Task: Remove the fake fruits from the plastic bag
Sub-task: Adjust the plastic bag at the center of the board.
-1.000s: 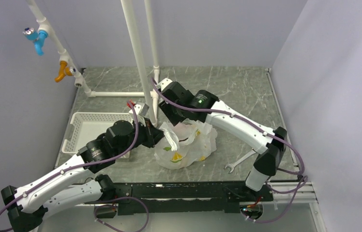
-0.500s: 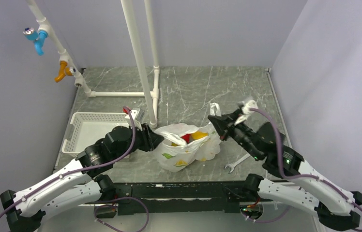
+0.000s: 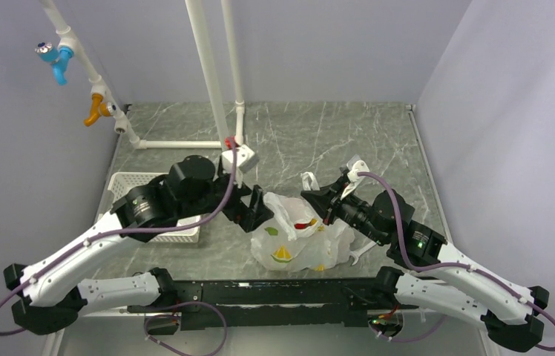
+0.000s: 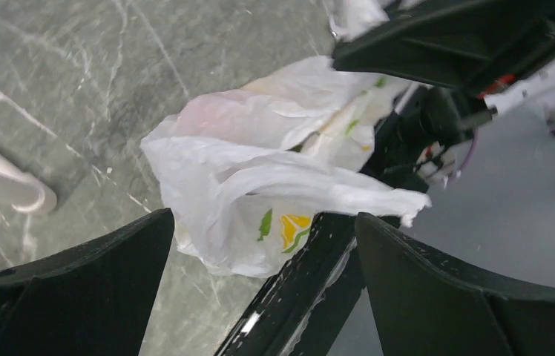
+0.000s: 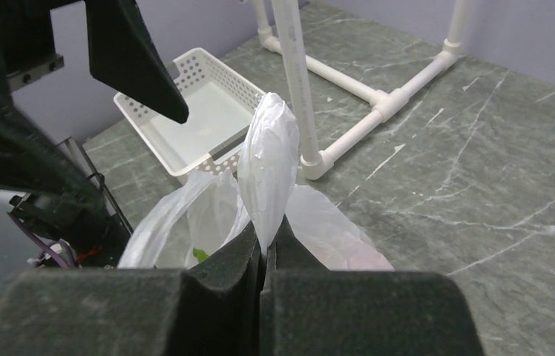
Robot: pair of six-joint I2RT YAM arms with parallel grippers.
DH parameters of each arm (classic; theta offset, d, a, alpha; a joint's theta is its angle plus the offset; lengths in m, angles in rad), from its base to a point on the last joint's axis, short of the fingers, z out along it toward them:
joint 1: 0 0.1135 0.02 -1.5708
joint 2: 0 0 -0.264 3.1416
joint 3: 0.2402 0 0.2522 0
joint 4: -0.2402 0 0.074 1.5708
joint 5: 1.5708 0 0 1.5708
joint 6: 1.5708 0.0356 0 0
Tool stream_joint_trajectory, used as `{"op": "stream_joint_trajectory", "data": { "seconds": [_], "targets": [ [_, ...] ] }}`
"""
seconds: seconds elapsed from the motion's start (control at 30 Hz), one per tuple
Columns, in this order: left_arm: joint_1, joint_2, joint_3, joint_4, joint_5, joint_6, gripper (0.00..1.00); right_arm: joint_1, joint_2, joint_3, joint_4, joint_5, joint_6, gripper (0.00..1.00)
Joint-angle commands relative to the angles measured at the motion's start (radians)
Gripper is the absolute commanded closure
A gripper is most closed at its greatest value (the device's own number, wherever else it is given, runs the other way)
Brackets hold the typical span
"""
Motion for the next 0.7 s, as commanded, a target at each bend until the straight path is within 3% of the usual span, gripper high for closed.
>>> {"op": "stream_joint_trajectory", "data": {
  "seconds": [0.0,0.2,0.37,0.47,0.57,0.67],
  "targets": [
    [-0.091,0.107,0.178,-0.220,-0.005,0.283,0.00,0.001,-0.002,0.025,0.041,-0.016,0.009,1.00],
    [-0.167,0.180,0.229,-0.225,-0.004,0.571,0.01,0.001,-0.010,0.033,0.009,0.000,-0.004,1.00],
    [-0.240,0.117,0.063,0.028,-0.049,0.778,0.01,0.001,-0.007,0.040,0.001,0.008,-0.008,1.00],
    [-0.261,0.139,0.037,0.122,-0.090,0.836,0.01,0.001,-0.002,0.050,-0.005,0.017,-0.012,1.00],
    [-0.267,0.210,0.078,0.108,-0.134,0.857,0.01,0.002,0.005,0.060,-0.023,0.016,-0.022,1.00],
    [-0.267,0.265,0.113,0.099,-0.136,0.833,0.14,0.001,-0.015,0.038,-0.021,0.027,-0.016,1.00]
  ]
}}
